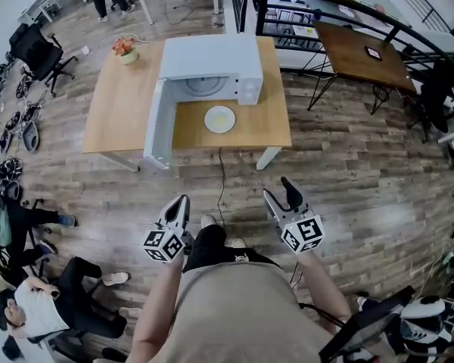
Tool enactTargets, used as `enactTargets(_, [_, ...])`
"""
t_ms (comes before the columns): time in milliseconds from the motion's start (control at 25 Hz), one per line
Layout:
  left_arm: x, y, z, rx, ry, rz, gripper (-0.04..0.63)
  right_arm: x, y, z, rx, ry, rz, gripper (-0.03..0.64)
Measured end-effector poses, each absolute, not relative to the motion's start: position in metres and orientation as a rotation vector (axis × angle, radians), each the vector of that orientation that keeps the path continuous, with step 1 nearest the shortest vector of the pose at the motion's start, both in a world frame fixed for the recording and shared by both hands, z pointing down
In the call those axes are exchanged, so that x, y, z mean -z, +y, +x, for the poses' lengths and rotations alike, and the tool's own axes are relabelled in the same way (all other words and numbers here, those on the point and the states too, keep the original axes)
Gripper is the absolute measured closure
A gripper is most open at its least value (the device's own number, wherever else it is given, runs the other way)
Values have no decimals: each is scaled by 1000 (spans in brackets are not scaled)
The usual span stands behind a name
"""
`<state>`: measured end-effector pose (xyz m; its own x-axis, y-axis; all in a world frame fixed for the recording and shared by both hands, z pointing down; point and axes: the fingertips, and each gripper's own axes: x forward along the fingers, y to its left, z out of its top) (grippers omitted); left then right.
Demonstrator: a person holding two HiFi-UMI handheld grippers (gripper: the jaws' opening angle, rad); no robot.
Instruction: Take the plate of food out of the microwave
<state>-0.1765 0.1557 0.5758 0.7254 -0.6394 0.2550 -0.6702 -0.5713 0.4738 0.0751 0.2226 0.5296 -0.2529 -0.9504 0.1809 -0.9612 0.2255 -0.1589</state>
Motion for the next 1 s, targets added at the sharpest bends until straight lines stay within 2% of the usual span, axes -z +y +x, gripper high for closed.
enactTargets(120, [-579,172,-174,-58,-1024,2345,594,-547,227,78,-421,-2414,1854,359])
enactTargets(160, [-579,179,-174,-54,-1030,2334,594,-553,231,77,-449,-2402,1837,398])
enactTargets(400, [-579,196,-184,-24,-1073,2293,594,-553,240,74,-485,-2411,1815,420])
enactTargets(1000, [-575,234,-157,-15,-928,2309,594,-530,262,27,-526,-2569,1715,420])
